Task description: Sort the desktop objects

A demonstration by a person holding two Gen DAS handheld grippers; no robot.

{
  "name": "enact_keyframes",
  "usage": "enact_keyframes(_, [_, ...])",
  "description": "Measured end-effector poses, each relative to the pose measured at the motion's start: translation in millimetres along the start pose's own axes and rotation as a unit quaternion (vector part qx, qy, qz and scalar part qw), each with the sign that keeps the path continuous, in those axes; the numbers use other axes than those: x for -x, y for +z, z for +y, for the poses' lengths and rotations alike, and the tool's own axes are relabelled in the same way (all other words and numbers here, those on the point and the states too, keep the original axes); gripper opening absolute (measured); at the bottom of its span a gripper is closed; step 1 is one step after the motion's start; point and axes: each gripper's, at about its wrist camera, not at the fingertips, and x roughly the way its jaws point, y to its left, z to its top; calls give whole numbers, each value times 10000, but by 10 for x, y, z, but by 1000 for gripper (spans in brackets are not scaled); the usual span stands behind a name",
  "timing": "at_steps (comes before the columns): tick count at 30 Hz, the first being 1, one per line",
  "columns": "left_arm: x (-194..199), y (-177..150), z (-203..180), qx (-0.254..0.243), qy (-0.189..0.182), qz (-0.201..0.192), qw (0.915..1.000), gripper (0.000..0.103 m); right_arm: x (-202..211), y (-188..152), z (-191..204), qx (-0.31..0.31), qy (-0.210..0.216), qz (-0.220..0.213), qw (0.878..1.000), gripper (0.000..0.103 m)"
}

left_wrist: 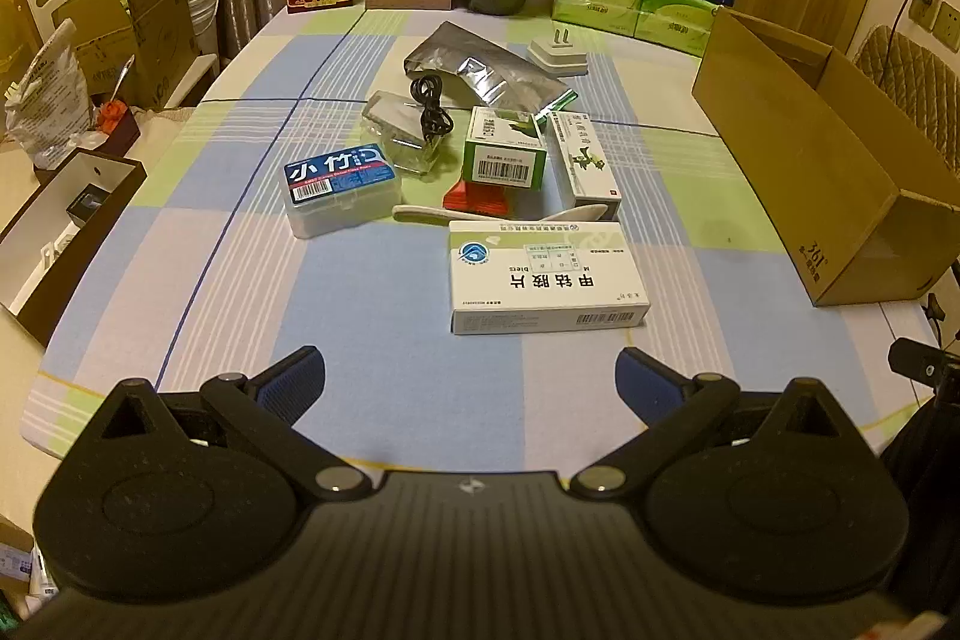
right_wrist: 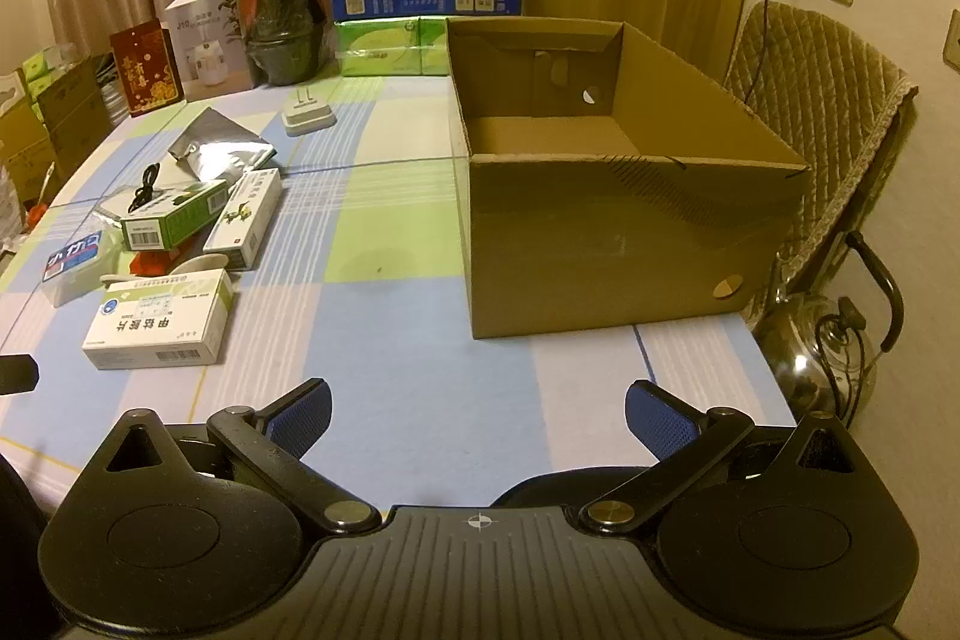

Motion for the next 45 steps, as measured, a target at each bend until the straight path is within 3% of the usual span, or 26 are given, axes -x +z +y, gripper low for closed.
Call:
enact_keyframes(25, [-23, 24, 24, -198, -107, 149, 9996, 101, -16, -2, 25, 100, 65, 79, 9999, 101])
enact_keyframes(37, [-7, 26, 69, -141, -104, 107, 9998, 101, -19, -5, 145, 441, 149, 116, 9989, 101])
enact_keyframes(45, [-23, 82, 107, -170, -428, 317, 9984, 101, -17, 35, 284, 751, 653, 165, 9949, 101])
